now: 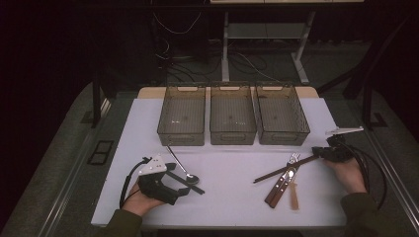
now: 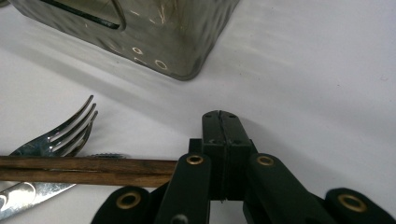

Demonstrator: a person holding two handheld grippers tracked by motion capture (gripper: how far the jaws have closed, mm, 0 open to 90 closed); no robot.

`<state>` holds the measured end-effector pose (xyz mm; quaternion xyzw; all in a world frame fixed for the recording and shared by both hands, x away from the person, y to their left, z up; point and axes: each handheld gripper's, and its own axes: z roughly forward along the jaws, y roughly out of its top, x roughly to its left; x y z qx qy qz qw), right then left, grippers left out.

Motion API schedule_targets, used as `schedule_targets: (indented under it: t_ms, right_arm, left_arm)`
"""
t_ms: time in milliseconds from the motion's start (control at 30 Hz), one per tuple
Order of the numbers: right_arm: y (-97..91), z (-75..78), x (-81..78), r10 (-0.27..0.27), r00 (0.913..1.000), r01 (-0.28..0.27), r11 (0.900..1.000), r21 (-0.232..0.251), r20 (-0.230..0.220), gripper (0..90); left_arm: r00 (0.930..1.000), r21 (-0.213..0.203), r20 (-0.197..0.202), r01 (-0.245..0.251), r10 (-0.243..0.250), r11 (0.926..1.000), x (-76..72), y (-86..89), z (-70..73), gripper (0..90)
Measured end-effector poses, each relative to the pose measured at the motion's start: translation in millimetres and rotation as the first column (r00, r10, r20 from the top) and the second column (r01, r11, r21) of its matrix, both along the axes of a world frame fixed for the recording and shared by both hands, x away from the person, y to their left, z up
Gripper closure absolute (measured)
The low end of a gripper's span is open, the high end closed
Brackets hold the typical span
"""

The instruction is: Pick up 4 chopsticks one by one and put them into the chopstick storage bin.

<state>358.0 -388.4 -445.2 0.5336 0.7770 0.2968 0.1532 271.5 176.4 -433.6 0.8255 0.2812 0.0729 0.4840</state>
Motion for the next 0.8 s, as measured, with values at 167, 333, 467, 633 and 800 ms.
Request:
schedule_targets:
  t_ms: [167,333,467,633,800]
  right_arm:
    - [-0.3,0.6,-1.5,0.001,1.0000,-0.001,1.0000,-0.003,-0.007,89.9]
    - [1.4,1.9,-3.9,0.018,0.9997,-0.019,0.9997,-0.016,-0.016,89.9]
    - [3.0,2.8,-6.1,0.033,0.9992,-0.033,0.9991,-0.027,-0.023,89.9]
    - [3.0,3.7,-8.7,0.042,0.9987,-0.043,0.9984,-0.038,-0.029,89.9]
    - [3.4,4.0,-10.8,0.051,0.9982,-0.052,0.9977,-0.043,-0.031,89.9]
  left_arm:
    - [1.0000,-0.001,-0.001,0.002,-0.002,1.0000,-0.3,0.0,0.1,0.0]
    - [1.0000,0.000,-0.001,0.005,-0.005,1.0000,-0.2,-0.1,0.0,0.0]
    - [1.0000,0.002,-0.002,0.006,-0.006,1.0000,-0.2,-0.2,-0.1,0.0]
    - [1.0000,0.002,-0.002,0.007,-0.007,1.0000,-0.3,-0.2,0.1,0.0]
    - [0.9999,0.004,-0.005,0.010,-0.010,0.9999,-0.5,-0.4,0.2,0.0]
